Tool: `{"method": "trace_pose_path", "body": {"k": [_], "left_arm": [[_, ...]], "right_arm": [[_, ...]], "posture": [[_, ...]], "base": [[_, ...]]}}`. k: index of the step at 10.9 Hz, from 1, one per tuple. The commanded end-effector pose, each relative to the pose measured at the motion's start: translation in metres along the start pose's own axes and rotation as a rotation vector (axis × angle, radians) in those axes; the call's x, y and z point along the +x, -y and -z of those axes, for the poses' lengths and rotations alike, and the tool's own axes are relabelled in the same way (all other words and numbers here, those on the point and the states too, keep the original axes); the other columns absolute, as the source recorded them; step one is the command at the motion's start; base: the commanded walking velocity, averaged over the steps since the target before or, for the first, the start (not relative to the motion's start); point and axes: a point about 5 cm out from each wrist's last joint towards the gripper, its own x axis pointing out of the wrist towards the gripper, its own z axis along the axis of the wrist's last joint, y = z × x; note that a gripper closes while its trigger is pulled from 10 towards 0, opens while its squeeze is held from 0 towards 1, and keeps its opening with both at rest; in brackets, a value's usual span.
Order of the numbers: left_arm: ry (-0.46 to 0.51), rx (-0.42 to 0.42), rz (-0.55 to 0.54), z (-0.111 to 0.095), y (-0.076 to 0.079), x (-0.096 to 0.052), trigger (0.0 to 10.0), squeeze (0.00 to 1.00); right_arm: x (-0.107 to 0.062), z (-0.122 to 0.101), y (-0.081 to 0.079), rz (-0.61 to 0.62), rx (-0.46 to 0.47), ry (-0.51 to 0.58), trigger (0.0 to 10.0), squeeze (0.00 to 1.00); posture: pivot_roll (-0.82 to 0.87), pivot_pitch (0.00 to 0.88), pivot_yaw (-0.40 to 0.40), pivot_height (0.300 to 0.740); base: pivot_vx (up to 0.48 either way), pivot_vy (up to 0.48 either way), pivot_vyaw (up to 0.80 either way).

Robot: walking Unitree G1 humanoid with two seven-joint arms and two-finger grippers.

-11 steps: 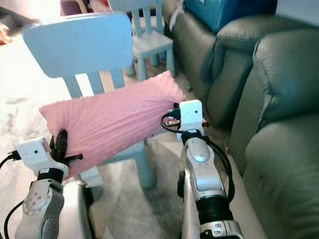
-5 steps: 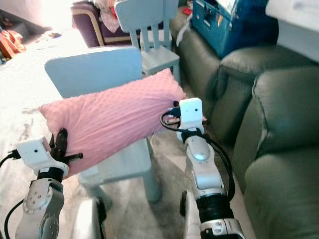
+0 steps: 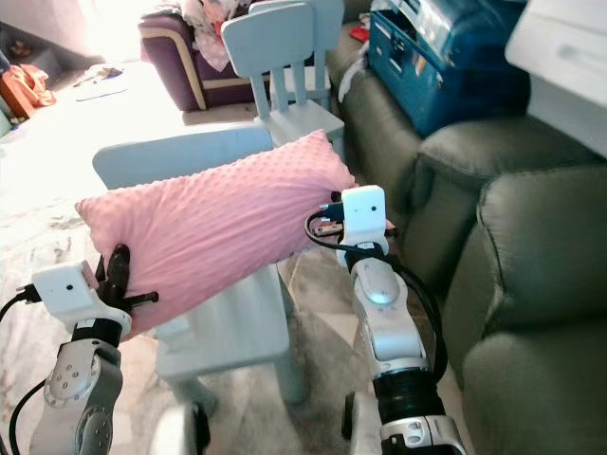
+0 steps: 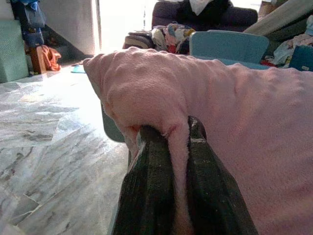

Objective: Move the pillow to the sofa

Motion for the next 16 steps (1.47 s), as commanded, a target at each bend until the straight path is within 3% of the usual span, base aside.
{"method": "trace_pose_path", "body": {"k": [1,5,13,15,16], "left_arm": [[0.006,0.025,-0.063,-0.002,-0.017,-0.002,0.0,0.00],[0.000,0.029,-0.065,-0.001,-0.017,-0.003,0.0,0.00],[-0.044,0.038,-0.075,0.006,-0.017,-0.008,0.0,0.00],[-0.098,0.086,-0.111,0.010,-0.022,-0.005,10.0,0.00],[-0.127,0.096,-0.127,0.013,-0.023,-0.004,10.0,0.00]], "right_arm": [[0.003,-0.013,0.010,0.054,0.002,0.057,0.0,0.00],[0.003,-0.014,0.010,0.055,0.006,0.059,0.0,0.00],[0.002,-0.014,0.010,0.058,0.013,0.056,0.0,0.00],[0.002,-0.013,0.009,0.049,0.018,0.049,0.0,0.00],[0.002,-0.012,0.010,0.049,0.021,0.042,0.0,0.00]], "posture": [[-0.16,0.000,0.078,0.675],[-0.16,0.000,0.079,0.740],[-0.15,0.000,0.079,0.740],[-0.15,0.000,0.076,0.740],[-0.15,0.000,0.073,0.740]], "base": [[0.000,0.000,0.00],[0.000,0.000,0.00],[0.000,0.000,0.00],[0.000,0.000,0.00],[0.000,0.000,0.00]]}}
